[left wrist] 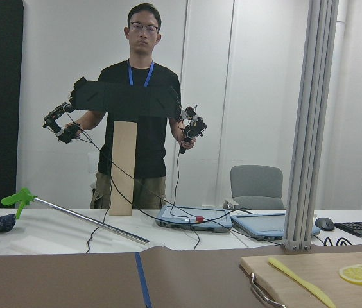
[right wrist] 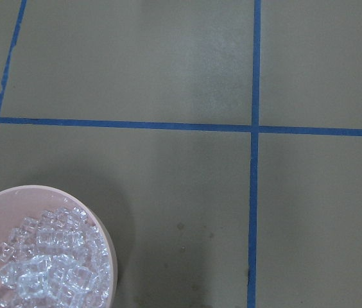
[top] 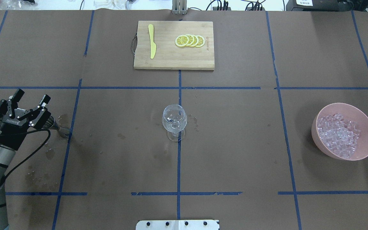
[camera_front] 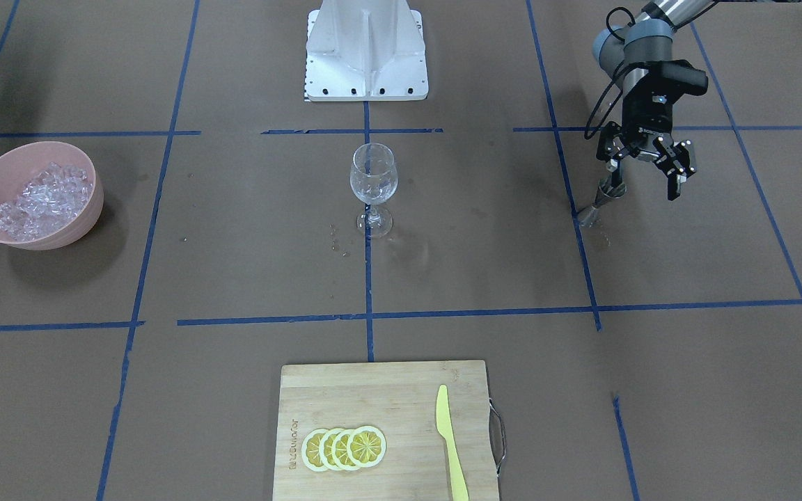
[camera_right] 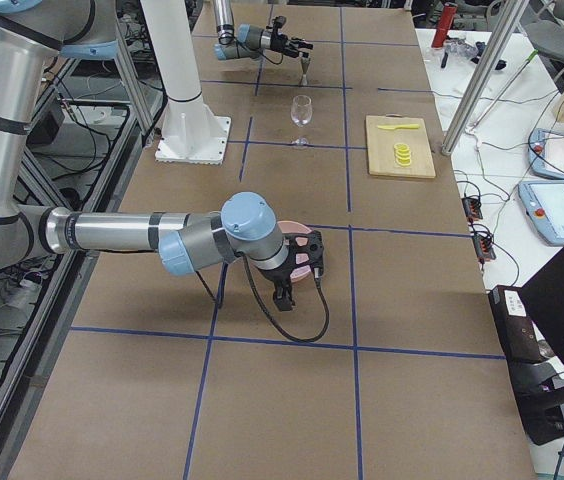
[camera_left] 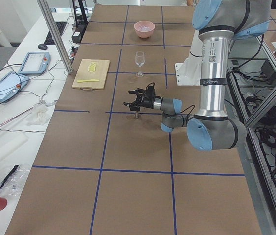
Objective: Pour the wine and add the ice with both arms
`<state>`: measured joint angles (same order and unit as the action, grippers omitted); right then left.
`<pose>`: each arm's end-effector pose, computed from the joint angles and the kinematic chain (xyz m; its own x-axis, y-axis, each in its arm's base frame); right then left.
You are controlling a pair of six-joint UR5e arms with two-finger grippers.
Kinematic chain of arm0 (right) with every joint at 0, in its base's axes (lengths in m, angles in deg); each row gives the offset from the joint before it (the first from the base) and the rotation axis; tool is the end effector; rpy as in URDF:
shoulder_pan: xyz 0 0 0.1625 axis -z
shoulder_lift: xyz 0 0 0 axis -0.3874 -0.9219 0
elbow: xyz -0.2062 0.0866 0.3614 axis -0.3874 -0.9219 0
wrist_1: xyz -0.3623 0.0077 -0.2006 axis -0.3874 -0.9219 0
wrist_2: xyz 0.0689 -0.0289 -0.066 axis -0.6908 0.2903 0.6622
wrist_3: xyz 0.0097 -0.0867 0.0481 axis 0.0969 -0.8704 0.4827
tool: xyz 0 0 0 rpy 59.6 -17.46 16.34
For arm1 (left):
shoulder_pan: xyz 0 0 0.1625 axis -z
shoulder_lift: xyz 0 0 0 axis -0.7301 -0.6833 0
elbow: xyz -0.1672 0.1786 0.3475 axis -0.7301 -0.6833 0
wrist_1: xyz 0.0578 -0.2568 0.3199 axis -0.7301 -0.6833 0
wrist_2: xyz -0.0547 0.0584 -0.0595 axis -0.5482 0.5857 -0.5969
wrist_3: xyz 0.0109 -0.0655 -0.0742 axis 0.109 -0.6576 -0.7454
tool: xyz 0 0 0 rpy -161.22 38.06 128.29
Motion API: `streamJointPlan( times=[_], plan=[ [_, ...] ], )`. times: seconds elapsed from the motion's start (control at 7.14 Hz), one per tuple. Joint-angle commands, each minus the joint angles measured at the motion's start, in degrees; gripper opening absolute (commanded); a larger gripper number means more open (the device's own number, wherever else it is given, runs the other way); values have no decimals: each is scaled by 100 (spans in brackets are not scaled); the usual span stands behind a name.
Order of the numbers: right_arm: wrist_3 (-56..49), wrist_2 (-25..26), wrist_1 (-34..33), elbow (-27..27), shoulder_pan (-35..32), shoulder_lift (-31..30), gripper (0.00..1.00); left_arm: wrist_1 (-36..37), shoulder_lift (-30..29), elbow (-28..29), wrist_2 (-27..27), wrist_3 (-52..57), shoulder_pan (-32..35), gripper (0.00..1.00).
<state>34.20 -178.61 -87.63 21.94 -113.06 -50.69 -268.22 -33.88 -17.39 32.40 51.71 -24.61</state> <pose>0.0604 -0.3710 0.5743 0.6449 -0.0578 0.7621 -0.1576 0.9657 0.2065 0.3046 -0.3561 0.5003 0.6726 0.2484 -0.6971 0.7060 0.0670 0.7051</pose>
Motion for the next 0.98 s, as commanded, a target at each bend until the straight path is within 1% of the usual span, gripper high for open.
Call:
streamJointPlan(
  times=[0.0, 0.14, 0.28, 0.42, 0.56, 0.7, 0.84],
  plan=[
    [9, 0, 0, -4, 0, 22, 100, 1114, -20, -9, -2156, 350, 1822, 100],
    [9, 0, -9, -12, 0, 22, 100, 1911, -116, -18, -3177, 484, 2728, 100],
    [9, 0, -9, -12, 0, 22, 100, 2816, -221, -122, -3848, 494, 3285, 100],
    [9, 0, -9, -12, 0, 22, 100, 3503, -274, -297, -4203, 503, 3534, 100],
    [1, 0, -9, -12, 0, 13, 100, 3971, -275, -412, -4694, 520, 3746, 100],
    [-17, 0, -9, -12, 0, 4, 100, 4803, -318, -631, -5986, 1373, 4479, 100],
    [-17, -9, -9, -12, 0, -4, 100, 5646, -536, -642, -7009, 2208, 5269, 100]
  ],
)
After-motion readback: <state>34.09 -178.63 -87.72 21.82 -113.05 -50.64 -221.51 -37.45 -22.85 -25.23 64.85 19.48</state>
